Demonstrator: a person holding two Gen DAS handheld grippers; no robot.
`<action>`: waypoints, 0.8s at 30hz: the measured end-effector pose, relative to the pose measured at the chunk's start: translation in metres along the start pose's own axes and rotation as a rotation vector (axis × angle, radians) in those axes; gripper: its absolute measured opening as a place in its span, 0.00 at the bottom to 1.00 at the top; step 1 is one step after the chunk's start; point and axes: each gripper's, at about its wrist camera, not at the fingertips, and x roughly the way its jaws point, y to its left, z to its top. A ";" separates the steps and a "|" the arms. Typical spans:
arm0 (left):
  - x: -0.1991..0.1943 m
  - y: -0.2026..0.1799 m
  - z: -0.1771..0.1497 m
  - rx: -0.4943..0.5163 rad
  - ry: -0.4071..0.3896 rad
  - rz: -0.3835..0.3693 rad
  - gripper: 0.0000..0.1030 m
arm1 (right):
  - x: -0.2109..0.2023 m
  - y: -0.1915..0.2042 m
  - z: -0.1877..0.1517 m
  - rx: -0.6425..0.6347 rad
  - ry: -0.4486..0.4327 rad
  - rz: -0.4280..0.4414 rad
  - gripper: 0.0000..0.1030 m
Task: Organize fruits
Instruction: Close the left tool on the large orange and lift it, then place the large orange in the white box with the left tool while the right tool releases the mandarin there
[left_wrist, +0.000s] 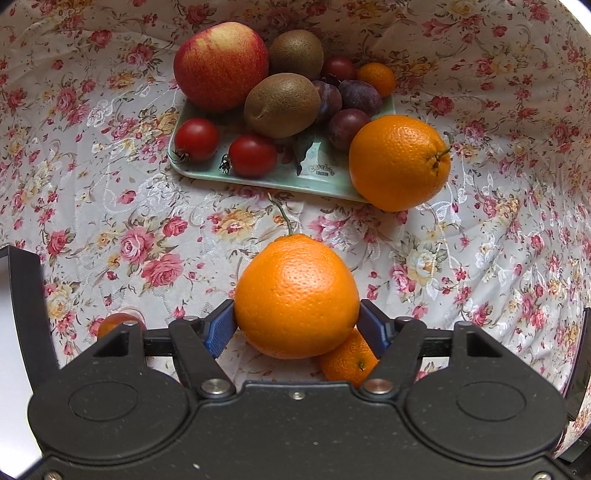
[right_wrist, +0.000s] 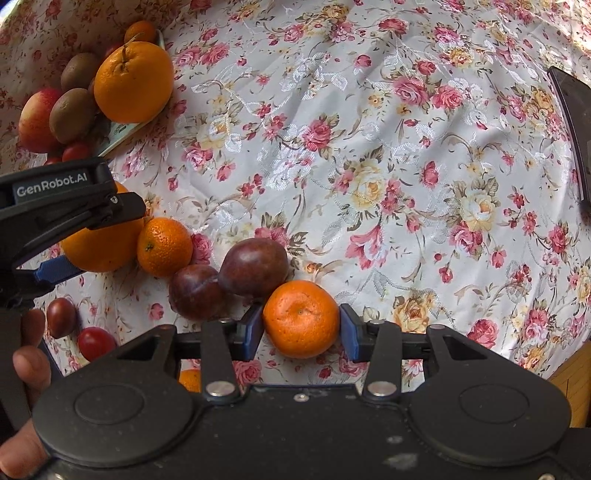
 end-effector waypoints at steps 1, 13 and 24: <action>0.002 0.000 0.000 -0.005 0.003 0.003 0.70 | -0.001 -0.001 0.000 -0.002 -0.001 0.001 0.44; 0.002 -0.002 0.001 -0.047 -0.025 0.019 0.67 | -0.022 -0.008 -0.003 0.003 -0.049 0.022 0.44; -0.013 0.002 -0.005 -0.051 -0.034 0.020 0.66 | -0.041 -0.009 -0.003 0.031 -0.093 0.038 0.43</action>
